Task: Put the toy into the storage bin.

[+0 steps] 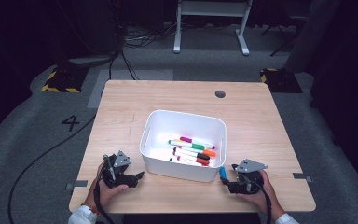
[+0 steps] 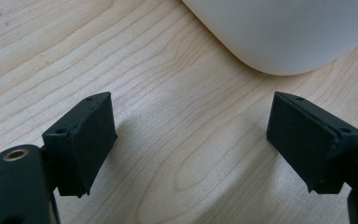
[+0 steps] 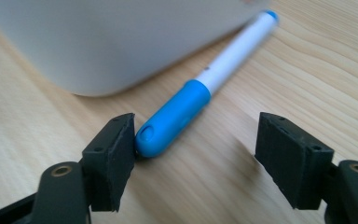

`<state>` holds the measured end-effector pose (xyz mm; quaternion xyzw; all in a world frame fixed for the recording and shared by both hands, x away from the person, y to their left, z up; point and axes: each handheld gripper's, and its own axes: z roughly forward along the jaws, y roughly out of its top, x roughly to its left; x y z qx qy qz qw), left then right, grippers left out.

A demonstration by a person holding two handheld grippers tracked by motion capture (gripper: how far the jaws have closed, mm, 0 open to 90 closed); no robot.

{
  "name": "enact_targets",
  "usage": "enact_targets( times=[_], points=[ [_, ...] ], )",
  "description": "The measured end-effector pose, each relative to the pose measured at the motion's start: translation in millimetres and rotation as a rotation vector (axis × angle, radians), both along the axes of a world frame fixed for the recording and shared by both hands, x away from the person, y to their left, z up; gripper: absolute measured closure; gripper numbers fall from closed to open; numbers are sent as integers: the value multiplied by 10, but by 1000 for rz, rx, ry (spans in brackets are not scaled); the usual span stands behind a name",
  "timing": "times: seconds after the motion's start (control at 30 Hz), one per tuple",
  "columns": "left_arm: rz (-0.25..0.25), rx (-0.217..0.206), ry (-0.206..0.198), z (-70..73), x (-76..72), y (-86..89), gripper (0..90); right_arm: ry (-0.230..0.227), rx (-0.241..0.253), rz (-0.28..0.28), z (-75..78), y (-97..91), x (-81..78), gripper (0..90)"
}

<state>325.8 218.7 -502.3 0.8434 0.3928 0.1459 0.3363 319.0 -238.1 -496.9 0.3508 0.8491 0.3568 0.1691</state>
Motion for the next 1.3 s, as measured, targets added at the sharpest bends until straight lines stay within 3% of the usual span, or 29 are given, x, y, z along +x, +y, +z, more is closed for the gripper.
enact_targets(
  times=[0.2,0.4,0.6,0.8,1.07,1.3],
  points=[
    [0,-2,0,-1,1,0,155,-5,20,-40,52,-183,77,301],
    [0,-2,0,-1,1,0,155,4,60,-80,73,-232,210,308],
    [0,-2,0,-1,1,0,155,5,32,-104,25,-235,319,350],
    [0,-2,1,-1,1,0,156,12,29,-134,-9,-304,368,456],
    [0,-2,1,-1,1,0,155,11,37,-153,6,-438,425,726],
    [0,-2,1,-1,1,0,155,15,34,-137,15,-485,458,745]
  ],
)
